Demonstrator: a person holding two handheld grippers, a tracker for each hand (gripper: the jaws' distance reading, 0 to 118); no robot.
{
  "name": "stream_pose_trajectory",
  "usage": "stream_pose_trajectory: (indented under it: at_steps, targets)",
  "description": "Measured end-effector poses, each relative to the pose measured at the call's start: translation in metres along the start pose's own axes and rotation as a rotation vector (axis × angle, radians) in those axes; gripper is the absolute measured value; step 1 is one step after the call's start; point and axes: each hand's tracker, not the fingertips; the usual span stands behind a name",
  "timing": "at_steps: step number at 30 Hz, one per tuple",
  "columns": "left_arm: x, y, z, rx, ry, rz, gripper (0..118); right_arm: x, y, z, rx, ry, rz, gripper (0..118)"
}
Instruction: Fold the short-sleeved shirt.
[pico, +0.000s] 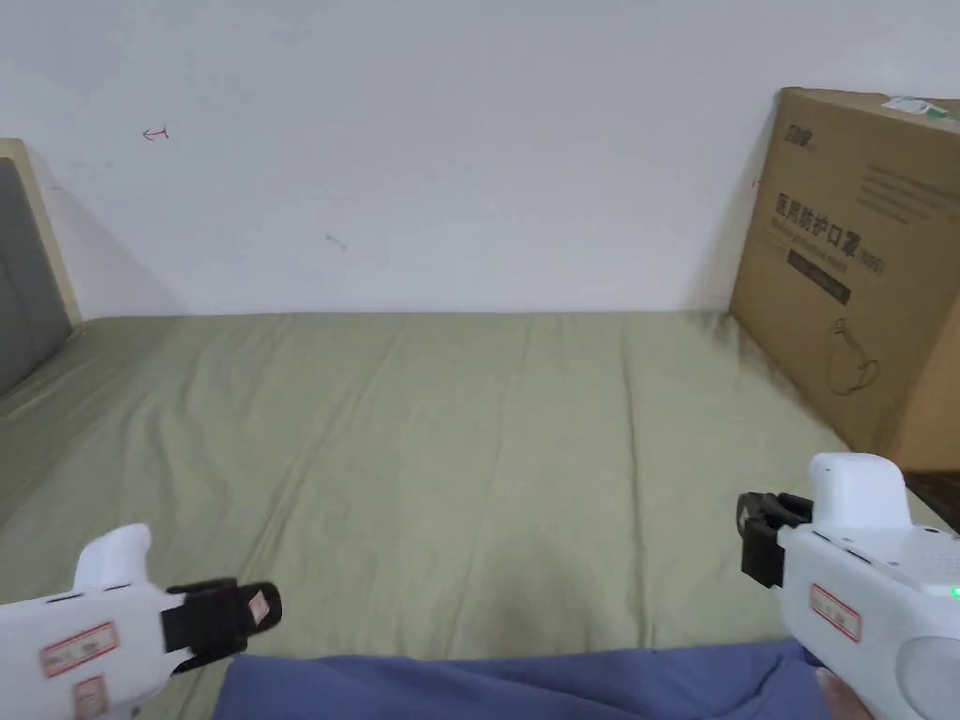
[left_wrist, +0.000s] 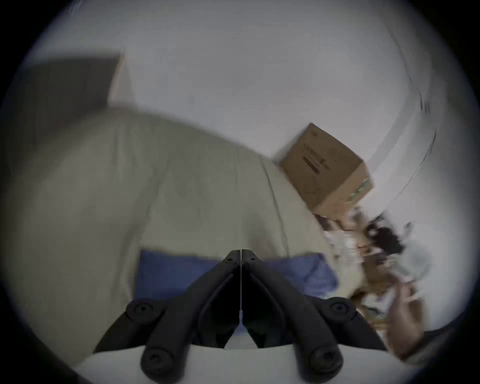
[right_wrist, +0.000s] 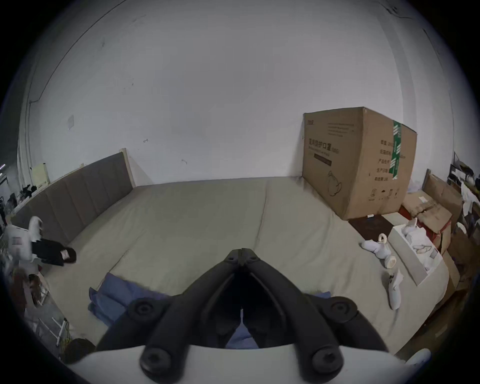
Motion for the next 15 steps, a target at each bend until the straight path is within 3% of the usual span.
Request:
stream_pose_trajectory:
  at_steps: [2,3,4,6,7,10,12,15]
  targets:
    - [-0.052,-0.001,-0.001,-0.062,-0.096,0.168,6,0.002,-0.005,-0.007,-0.011,-0.01,-0.001,0]
    - [-0.069,-0.003,-0.002,-0.063,-0.084,0.194,14,0.003,-0.006,-0.01,-0.014,-0.028,-0.007,0]
    - [-0.084,-0.005,-0.005,-0.076,-0.072,0.226,30,0.005,-0.006,-0.014,-0.017,-0.038,-0.017,0]
    - [-0.111,-0.01,-0.013,-0.12,-0.076,0.266,103,0.01,-0.007,-0.02,-0.024,-0.024,-0.043,0]
    - [-0.123,-0.015,-0.02,-0.164,-0.093,0.297,118,0.01,-0.006,-0.023,-0.03,-0.021,-0.047,0]
    - [-0.154,0.007,-0.047,-0.158,-0.108,0.369,118,0.006,-0.006,-0.028,-0.056,-0.021,-0.025,0]
    - [-0.155,-0.02,-0.05,-0.186,-0.107,0.4,118,0.004,-0.008,-0.032,-0.07,-0.018,-0.005,0]
    - [-0.16,-0.022,-0.075,-0.219,-0.253,0.464,118,0.001,-0.012,-0.037,-0.102,-0.019,0.01,0]
